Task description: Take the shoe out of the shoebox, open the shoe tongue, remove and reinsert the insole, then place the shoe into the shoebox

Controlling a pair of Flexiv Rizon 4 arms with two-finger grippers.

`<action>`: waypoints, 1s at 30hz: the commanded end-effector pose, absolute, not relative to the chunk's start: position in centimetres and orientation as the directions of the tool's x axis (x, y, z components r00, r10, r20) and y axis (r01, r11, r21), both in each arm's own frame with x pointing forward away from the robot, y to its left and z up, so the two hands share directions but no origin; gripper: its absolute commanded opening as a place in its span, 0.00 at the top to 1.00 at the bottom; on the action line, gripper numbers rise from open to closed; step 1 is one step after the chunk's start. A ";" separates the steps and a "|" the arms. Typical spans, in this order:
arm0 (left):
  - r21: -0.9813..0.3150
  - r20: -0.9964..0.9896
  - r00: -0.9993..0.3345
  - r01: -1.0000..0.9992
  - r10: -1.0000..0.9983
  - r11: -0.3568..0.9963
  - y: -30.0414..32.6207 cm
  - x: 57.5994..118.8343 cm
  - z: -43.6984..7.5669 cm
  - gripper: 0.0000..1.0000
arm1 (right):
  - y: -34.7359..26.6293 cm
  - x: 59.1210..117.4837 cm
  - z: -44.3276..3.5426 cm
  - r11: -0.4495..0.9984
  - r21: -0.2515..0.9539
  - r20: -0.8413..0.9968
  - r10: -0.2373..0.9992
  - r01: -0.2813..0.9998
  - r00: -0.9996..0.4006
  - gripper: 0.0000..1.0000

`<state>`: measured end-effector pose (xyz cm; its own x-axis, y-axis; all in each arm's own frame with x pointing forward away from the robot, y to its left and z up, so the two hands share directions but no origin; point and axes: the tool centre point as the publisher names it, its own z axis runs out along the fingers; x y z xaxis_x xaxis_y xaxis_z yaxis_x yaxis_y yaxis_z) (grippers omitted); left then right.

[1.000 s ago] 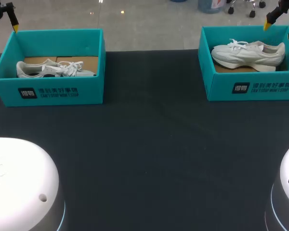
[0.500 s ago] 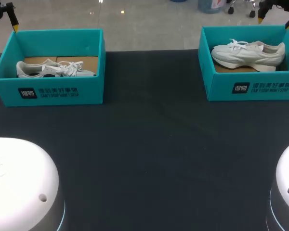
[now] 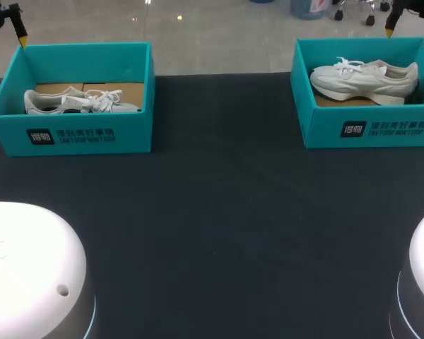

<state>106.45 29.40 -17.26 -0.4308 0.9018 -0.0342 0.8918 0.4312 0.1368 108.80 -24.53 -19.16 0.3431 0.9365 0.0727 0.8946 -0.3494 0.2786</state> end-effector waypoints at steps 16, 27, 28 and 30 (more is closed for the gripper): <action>0.138 -0.032 -0.432 0.891 0.901 0.432 29.4 106.4 -17.3 0.00 | -25.5 110.9 -21.4 -0.364 0.322 0.047 0.928 0.874 0.369 0.00; 0.138 -0.032 -0.432 0.891 0.901 0.432 29.4 106.4 -17.3 0.00 | -28.5 112.9 -25.4 -0.382 0.262 -0.036 0.914 0.886 0.405 0.00; 0.138 -0.032 -0.432 0.891 0.901 0.432 29.4 106.4 -17.3 0.00 | -28.8 113.1 -25.8 -0.388 0.248 -0.039 0.912 0.888 0.409 0.00; 0.138 -0.032 -0.432 0.891 0.901 0.432 29.4 106.4 -17.3 0.00 | -29.2 113.3 -26.6 -0.390 0.229 -0.057 0.909 0.892 0.412 0.00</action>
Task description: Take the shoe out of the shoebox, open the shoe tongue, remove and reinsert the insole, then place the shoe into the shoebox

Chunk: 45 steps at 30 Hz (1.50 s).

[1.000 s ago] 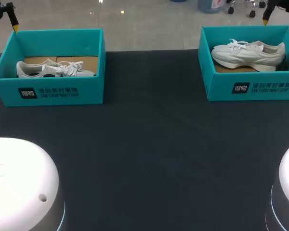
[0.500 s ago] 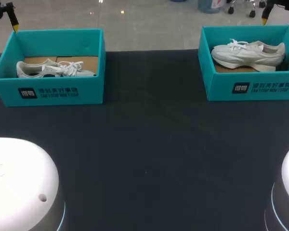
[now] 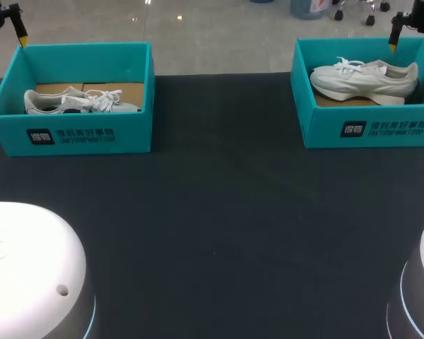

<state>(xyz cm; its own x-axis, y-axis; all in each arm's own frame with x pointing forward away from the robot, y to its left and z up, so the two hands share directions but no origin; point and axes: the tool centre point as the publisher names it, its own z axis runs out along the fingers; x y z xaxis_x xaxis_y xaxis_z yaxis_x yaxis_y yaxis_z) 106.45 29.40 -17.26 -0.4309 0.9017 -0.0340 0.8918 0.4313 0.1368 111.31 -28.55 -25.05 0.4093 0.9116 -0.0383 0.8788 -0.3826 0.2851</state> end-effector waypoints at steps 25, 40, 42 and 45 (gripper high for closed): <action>0.138 -0.032 -0.432 0.891 0.901 0.432 29.4 106.4 -17.3 0.00 | -32.2 114.6 -32.9 -0.499 0.120 -0.092 0.855 0.858 0.510 0.00; 0.138 -0.032 -0.432 0.891 0.901 0.432 29.4 106.4 -17.3 0.00 | -33.1 115.1 -35.3 -0.455 0.088 -0.109 0.880 0.886 0.462 0.00; 0.138 -0.032 -0.432 0.891 0.901 0.432 29.4 106.4 -17.3 0.00 | -33.3 115.2 -35.8 -0.453 0.078 -0.108 0.882 0.888 0.459 0.00; 0.138 -0.032 -0.432 0.891 0.901 0.432 29.4 106.4 -17.3 0.00 | -33.2 115.2 -36.5 -0.445 0.064 -0.113 0.886 0.893 0.450 0.00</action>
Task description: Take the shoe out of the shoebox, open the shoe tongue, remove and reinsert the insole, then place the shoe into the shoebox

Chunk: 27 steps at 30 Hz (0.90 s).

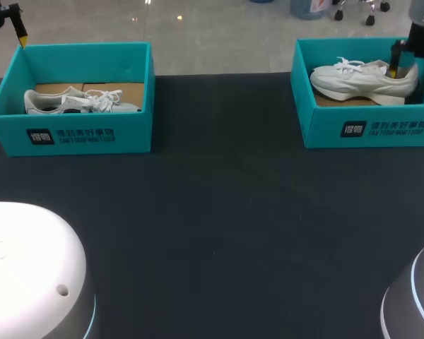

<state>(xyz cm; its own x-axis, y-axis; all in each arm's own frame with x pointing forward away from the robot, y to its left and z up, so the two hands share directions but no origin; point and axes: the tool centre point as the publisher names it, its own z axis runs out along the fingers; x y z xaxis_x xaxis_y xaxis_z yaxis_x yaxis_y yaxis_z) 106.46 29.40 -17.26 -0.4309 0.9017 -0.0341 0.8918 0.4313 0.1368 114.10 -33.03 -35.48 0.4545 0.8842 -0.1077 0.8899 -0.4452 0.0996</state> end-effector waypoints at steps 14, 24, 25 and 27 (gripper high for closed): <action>0.138 -0.032 -0.432 0.891 0.901 0.432 29.4 106.4 -17.3 0.00 | -33.0 114.9 -38.8 -0.447 0.009 -0.125 0.887 0.895 0.444 0.05; 0.138 -0.032 -0.432 0.891 0.901 0.432 29.4 106.4 -17.3 0.00 | -33.2 114.7 -38.7 -0.450 0.011 -0.145 0.883 0.893 0.447 0.95; 0.138 -0.032 -0.432 0.891 0.901 0.432 29.4 106.4 -17.3 0.00 | -33.2 114.7 -38.7 -0.451 0.011 -0.147 0.882 0.893 0.447 1.00; 0.138 -0.032 -0.432 0.891 0.901 0.432 29.4 106.4 -17.3 0.00 | -33.2 114.7 -38.6 -0.455 0.009 -0.156 0.879 0.890 0.451 1.00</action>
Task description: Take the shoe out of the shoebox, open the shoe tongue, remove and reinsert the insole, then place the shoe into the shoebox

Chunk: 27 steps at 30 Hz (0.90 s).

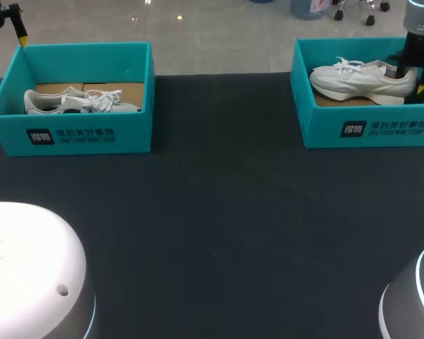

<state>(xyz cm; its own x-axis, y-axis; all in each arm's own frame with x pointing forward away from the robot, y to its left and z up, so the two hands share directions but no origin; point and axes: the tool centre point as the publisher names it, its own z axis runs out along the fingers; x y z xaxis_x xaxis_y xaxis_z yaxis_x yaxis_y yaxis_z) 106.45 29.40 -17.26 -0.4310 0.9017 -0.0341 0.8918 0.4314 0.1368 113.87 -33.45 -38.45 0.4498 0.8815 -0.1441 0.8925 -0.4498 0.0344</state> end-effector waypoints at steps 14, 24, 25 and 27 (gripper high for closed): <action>0.138 -0.032 -0.432 0.891 0.901 0.432 29.4 106.4 -17.3 0.00 | -33.8 114.2 -36.6 -0.478 0.019 -0.149 0.867 0.878 0.475 1.00; 0.138 -0.032 -0.432 0.891 0.901 0.432 29.4 106.4 -17.3 0.00 | -34.3 113.0 -31.4 -0.481 0.044 -0.140 0.865 0.876 0.482 1.00; 0.138 -0.032 -0.432 0.891 0.901 0.432 29.4 106.4 -17.3 0.00 | -34.2 112.8 -30.6 -0.479 0.054 -0.141 0.865 0.876 0.482 1.00; 0.138 -0.032 -0.432 0.891 0.901 0.432 29.4 106.4 -17.3 0.00 | -34.0 112.5 -29.5 -0.479 0.064 -0.146 0.863 0.875 0.483 1.00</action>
<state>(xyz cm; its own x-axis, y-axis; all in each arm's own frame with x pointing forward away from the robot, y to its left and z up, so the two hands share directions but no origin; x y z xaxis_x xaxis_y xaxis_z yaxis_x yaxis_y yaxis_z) 106.46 29.40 -17.26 -0.4309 0.9018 -0.0341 0.8918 0.4313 0.1368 114.07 -34.66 -32.19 0.4813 0.8641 -0.1472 0.8758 -0.4812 0.0390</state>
